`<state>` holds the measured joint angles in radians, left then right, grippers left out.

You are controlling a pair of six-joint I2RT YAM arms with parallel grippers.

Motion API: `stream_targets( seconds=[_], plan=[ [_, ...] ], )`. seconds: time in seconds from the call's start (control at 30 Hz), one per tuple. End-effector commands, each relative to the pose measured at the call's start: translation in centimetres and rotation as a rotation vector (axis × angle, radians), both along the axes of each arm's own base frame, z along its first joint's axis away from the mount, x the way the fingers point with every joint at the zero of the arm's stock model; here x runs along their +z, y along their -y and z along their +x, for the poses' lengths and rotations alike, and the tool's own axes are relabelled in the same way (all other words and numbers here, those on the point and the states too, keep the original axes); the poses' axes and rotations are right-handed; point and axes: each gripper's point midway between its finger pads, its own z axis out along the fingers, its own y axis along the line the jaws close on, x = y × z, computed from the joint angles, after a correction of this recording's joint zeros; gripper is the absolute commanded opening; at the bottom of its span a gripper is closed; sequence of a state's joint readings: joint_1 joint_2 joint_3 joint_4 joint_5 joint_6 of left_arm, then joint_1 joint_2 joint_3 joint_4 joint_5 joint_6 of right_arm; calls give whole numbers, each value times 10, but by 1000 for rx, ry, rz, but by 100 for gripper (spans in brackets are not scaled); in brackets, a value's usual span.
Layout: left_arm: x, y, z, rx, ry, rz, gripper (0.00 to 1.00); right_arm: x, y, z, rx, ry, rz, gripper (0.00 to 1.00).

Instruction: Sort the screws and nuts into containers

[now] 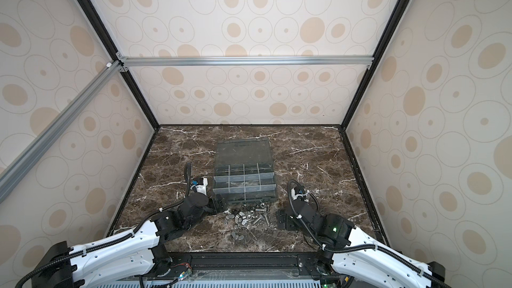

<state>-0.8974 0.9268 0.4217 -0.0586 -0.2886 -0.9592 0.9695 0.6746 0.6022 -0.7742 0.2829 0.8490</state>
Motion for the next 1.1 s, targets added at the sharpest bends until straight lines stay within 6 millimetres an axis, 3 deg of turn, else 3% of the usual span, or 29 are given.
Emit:
stream_targets(
  seconds=[0.0,0.27,0.7,0.87,1.07],
  plan=[
    [0,-7,1,47,-6,-19,99,-4,-16,2,25,-22,26,100],
    [-1,-12,-1,60,-11,-19,99,-12,-61,9,135,-75,49,98],
    [4,-23,-6,99,6,-73,99,-21,-128,18,361,-110,-56,94],
    [3,-24,-7,106,-4,-86,99,-26,-150,23,438,-111,-96,86],
    [2,-22,-8,111,-12,-114,99,-36,-168,30,502,-118,-143,70]
  ],
)
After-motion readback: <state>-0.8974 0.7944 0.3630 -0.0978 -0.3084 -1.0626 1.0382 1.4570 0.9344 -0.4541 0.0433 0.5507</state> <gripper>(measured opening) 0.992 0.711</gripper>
